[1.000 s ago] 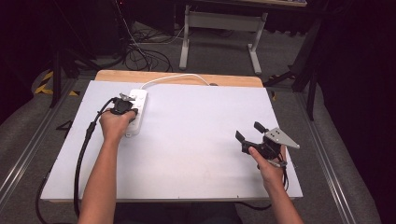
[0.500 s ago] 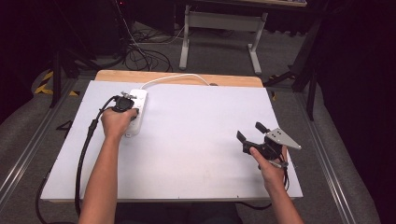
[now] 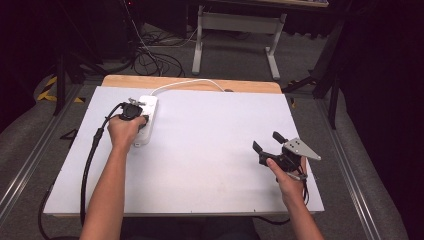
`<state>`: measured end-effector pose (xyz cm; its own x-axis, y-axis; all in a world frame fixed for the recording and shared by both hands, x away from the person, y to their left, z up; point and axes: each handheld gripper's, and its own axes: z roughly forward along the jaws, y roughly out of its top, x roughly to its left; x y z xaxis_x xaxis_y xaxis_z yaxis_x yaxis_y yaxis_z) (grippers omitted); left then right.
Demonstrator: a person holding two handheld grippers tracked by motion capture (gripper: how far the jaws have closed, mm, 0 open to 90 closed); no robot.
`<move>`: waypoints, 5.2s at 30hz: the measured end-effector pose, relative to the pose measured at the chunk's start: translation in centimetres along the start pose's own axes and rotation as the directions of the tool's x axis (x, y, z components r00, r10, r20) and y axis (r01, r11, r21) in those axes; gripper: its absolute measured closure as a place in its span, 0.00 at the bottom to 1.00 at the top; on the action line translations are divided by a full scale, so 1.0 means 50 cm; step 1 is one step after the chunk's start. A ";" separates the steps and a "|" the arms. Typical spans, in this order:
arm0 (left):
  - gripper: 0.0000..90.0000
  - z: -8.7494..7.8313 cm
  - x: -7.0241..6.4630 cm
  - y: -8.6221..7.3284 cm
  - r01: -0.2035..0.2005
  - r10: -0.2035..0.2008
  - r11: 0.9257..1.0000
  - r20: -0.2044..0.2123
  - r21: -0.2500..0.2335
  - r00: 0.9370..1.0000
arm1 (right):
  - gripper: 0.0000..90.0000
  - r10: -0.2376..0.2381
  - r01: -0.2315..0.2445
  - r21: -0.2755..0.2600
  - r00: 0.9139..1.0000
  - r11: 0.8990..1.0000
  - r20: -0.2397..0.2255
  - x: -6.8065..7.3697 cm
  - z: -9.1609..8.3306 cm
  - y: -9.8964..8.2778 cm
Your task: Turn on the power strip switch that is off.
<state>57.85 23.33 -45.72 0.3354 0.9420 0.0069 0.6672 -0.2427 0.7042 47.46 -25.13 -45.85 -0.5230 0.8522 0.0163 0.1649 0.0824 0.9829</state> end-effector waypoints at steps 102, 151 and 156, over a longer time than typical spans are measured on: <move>0.05 -0.327 0.062 -0.253 0.110 -0.128 0.745 0.021 -0.658 0.992 | 0.15 -0.033 0.033 0.015 0.999 0.999 -0.014 0.034 0.013 0.002; 0.04 -0.314 0.065 -0.256 0.102 -0.092 0.771 0.049 -0.628 0.995 | 0.15 -0.030 0.030 0.016 1.000 0.999 -0.006 0.035 0.010 0.004; 0.04 -0.315 0.065 -0.257 0.104 -0.093 0.772 0.050 -0.627 0.994 | 0.15 -0.036 0.036 0.018 0.999 0.999 -0.009 0.036 0.012 0.003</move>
<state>39.88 33.15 -43.59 0.3048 0.9477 -0.0943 0.1326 0.0559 0.9896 47.02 -23.28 -45.78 -0.5358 0.8442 -0.0170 0.1608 0.1218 0.9794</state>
